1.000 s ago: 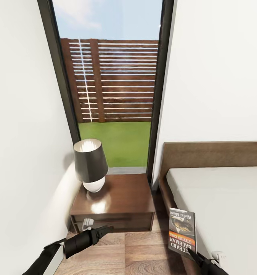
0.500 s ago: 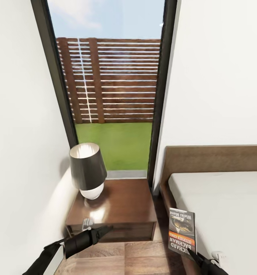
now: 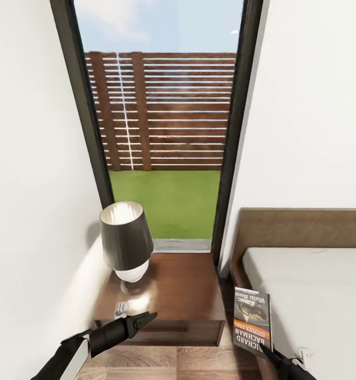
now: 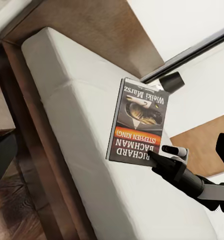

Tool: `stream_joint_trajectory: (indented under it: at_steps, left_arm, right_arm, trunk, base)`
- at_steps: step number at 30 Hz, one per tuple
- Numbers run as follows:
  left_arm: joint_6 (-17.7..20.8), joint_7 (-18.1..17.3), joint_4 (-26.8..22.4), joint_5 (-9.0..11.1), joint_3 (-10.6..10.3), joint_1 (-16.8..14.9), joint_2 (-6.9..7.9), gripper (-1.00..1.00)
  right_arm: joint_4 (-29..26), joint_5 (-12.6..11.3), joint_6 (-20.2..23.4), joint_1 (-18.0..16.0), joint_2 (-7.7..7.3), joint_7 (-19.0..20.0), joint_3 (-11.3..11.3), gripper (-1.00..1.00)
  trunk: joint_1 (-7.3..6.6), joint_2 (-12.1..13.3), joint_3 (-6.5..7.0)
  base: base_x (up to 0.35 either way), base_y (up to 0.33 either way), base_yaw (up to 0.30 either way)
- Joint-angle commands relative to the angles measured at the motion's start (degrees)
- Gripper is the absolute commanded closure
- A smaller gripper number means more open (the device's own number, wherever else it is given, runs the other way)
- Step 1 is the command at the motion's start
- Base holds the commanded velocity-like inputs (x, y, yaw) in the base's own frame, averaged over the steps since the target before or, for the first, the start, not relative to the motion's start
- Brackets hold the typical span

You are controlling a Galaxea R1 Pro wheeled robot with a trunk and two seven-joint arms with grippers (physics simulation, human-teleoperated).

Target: In the bedroom, move the book from the bed onto either nightstand, and place the two sandals side by side next to the bed.

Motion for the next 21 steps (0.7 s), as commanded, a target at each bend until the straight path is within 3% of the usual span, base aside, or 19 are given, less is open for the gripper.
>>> stream_joint_trajectory:
  at_steps: [1,7,21]
  left_arm:
    - [0.6,0.0,0.0,0.6,-0.2,0.0,0.06,-1.0]
    - [0.6,0.1,0.0,0.5,-0.2,-0.1,0.06,-1.0]
    - [0.5,0.1,0.0,0.5,-0.2,-0.1,0.06,-1.0]
  right_arm:
    - [0.2,0.2,-0.3,-0.1,-0.04,0.2,-0.6,1.0]
    - [0.2,0.2,-0.3,-0.1,-0.02,0.3,-0.6,1.0]
    - [0.2,0.2,-0.3,-0.1,-0.03,0.3,-0.6,1.0]
  trunk:
    - [0.0,0.0,-0.06]
    - [0.0,0.0,-0.06]
    - [0.0,0.0,-0.06]
  base:
    - [0.006,0.0,0.082]
    - [0.05,0.0,0.022]
    - [0.287,0.0,0.001]
